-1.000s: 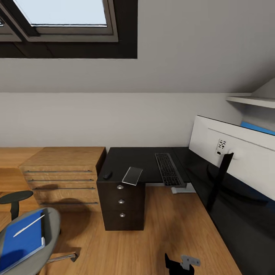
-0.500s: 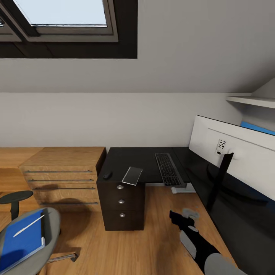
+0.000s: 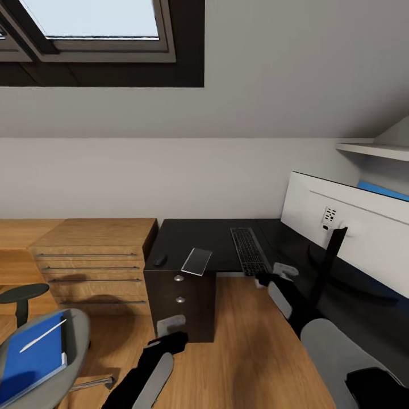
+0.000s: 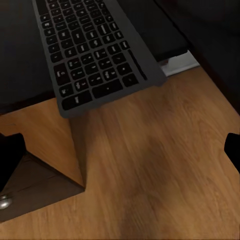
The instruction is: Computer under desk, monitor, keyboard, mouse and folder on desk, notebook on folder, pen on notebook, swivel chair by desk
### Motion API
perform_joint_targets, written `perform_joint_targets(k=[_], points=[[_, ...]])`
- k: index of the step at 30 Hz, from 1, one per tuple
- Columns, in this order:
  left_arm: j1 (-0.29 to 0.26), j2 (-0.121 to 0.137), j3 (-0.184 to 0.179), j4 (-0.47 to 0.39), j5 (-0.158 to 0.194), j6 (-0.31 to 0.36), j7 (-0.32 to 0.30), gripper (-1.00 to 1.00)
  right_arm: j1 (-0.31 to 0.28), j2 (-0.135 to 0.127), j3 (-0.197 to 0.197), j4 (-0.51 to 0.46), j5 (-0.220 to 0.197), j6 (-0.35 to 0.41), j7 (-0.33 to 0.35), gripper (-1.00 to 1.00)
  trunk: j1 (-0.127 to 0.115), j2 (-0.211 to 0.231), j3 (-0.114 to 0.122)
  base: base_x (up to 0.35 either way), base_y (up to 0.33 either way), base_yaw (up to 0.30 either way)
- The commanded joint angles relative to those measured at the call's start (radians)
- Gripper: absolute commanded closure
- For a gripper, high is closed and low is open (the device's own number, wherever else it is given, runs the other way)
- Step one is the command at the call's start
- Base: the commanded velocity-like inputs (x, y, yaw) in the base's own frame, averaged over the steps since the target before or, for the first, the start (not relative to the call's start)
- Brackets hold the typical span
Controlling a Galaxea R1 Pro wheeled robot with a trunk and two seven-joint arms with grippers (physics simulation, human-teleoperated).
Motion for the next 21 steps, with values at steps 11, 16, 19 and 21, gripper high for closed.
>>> perform_joint_targets(k=[11,16,19,21], points=[[-0.032,-0.006,0.026,0.051,0.002,0.021,0.007,-1.0,0.0,-0.026,0.009,-0.006,-0.002,-0.167,0.014,-1.0,0.0,-0.001,-0.001,0.0,0.0,-0.072],[-0.033,0.015,0.025,0.058,0.001,0.021,0.007,-1.0,0.002,-0.027,0.01,-0.005,-0.001,-0.205,0.013,-1.0,0.0,-0.001,-0.001,0.0,0.0,-0.048],[-0.033,0.016,0.026,0.059,0.001,0.021,0.007,-1.0,0.003,-0.028,0.01,-0.005,-0.002,-0.206,0.013,-1.0,0.0,-0.001,-0.001,0.01,0.03,-0.009],[-0.032,0.017,0.025,0.059,0.001,0.02,0.007,-1.0,0.003,-0.027,0.01,-0.005,-0.002,-0.207,0.013,-1.0,0.0,-0.001,-0.001,0.136,0.185,-0.002]])
